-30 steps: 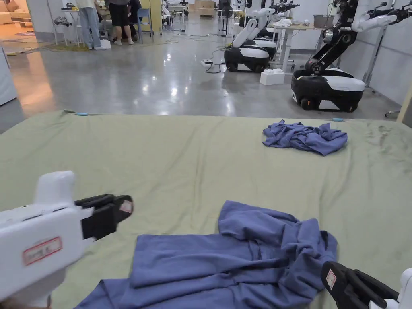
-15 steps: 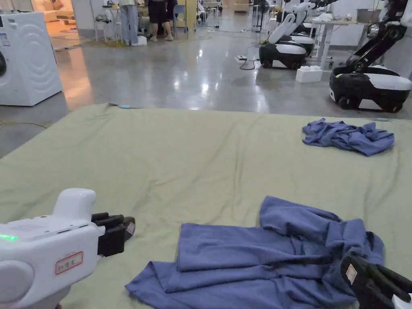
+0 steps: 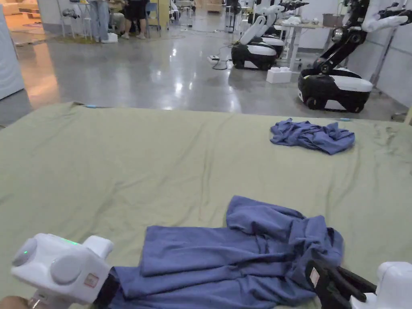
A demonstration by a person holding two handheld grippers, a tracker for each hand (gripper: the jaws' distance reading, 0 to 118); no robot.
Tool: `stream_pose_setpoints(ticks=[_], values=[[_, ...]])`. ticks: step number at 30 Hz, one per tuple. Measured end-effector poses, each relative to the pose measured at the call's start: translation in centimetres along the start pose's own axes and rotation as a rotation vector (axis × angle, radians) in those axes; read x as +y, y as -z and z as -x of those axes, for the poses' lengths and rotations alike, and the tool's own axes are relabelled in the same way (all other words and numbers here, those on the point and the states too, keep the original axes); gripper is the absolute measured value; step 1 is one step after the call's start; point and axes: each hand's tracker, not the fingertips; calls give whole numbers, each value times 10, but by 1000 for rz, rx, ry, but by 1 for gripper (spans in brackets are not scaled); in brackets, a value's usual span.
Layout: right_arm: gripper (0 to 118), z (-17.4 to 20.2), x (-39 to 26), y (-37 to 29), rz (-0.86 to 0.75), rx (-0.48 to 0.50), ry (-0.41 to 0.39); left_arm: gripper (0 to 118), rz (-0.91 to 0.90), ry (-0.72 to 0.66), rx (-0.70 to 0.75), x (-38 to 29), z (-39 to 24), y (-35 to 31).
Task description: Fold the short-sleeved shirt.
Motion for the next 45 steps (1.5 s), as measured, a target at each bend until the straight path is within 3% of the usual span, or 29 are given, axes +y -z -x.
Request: stream_pose_setpoints(ticks=[1,3,6,9,10,11,12,13,16,18,19,20,21,22,23,24,26,29,33,36,39,42,45], values=[[2,-4,1,2,5,-18,-5,2,-23,41,49,2,-2,-5],[2,-18,6,8,8,-24,17,1,-39,33,-36,2,-5,-13],[2,-41,21,20,14,-37,58,1,-92,-117,-192,-1,-2,-18],[2,-77,50,50,59,-76,61,1,-127,-57,-148,-4,-12,-32],[15,-95,61,71,114,-109,66,1,-129,-60,-155,-5,-11,-36],[60,-121,72,103,182,-159,106,1,-131,-94,-191,-7,-10,-38],[94,-141,78,130,241,-208,139,1,-140,-130,-217,-8,-9,-40],[105,-162,80,159,321,-277,183,1,-143,-136,-227,-8,-8,-39],[101,-220,70,232,478,-402,281,1,-147,-114,-188,-10,-12,-46],[82,-232,54,256,572,-404,248,1,-165,-151,-230,-12,-9,-45],[63,-235,47,262,597,-375,243,1,-169,-188,-252,-13,-8,-46],[34,-238,39,266,631,-327,281,1,-166,-197,-259,-14,-7,-46],[17,-239,35,266,625,-289,351,1,-162,-188,-252,-13,-5,-44],[8,-233,33,256,590,-329,331,1,-165,-182,-244,-14,-5,-44],[6,-232,37,251,550,-340,278,1,-164,-178,-236,-14,-5,-45],[6,-237,40,247,535,-296,291,1,-164,-177,-240,-14,-4,-46],[6,-240,48,229,445,-236,411,1,-195,-210,-284,-11,4,-49],[6,-229,74,196,334,-182,367,1,-288,-252,-280,-6,18,-69],[6,-205,112,157,240,-53,390,1,-412,-383,-410,4,50,-100],[6,-181,138,135,188,11,407,1,-495,-403,-383,15,71,-129],[6,-171,162,124,147,-12,388,1,-556,-431,-372,24,94,-157],[6,-169,183,113,86,-8,451,1,-608,-477,-357,31,116,-183],[6,-166,201,108,69,-22,450,1,-629,-492,-320,40,131,-201]])
